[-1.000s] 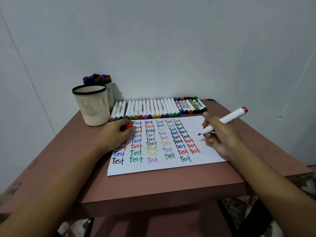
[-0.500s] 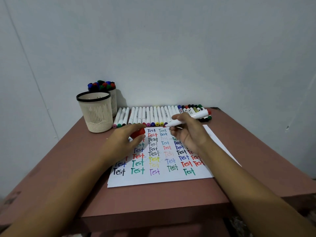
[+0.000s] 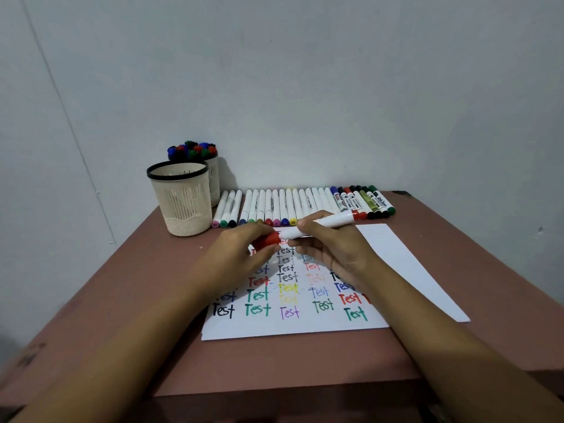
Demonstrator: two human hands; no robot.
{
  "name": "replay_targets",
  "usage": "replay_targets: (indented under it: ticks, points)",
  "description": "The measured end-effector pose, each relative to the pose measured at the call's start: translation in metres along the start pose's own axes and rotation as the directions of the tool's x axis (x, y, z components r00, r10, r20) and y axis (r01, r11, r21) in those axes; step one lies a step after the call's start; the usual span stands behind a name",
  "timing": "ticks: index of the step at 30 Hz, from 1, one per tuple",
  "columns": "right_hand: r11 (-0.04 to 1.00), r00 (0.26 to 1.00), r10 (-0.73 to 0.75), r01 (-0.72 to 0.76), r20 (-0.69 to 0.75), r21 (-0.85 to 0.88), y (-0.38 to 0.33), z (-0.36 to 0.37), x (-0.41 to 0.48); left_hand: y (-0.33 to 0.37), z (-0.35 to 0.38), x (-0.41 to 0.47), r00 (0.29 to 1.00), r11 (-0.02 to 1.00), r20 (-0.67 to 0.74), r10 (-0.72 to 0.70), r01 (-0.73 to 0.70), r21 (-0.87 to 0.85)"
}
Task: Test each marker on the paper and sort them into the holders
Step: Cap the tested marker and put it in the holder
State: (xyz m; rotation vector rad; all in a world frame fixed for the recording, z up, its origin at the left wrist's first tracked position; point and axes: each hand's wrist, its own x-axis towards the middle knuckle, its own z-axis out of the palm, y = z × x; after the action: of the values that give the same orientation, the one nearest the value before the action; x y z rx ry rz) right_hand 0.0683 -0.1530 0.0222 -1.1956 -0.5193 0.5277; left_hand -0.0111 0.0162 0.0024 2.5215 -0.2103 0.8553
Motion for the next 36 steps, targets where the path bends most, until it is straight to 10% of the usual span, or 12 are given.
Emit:
replay_targets:
  ticks: [11,26,36]
  points:
    - [0.998,0.992,0.07,-0.068,0.102,-0.018,0.004,0.002,-0.003,0.006,-0.003,-0.002,0.995,0.992,0.017,0.101,-0.099,-0.082]
    - [0.996,0.977,0.086,-0.081,0.196,-0.036,0.005,-0.004,0.001,0.0,0.001,0.004,0.966,0.906,0.208,-0.154,0.222,-0.359]
    - [0.978,0.99,0.103,-0.117,0.093,0.17,0.002,-0.006,0.005,0.005,-0.008,0.007,0.885,0.495,0.211,-0.415,0.414,-0.764]
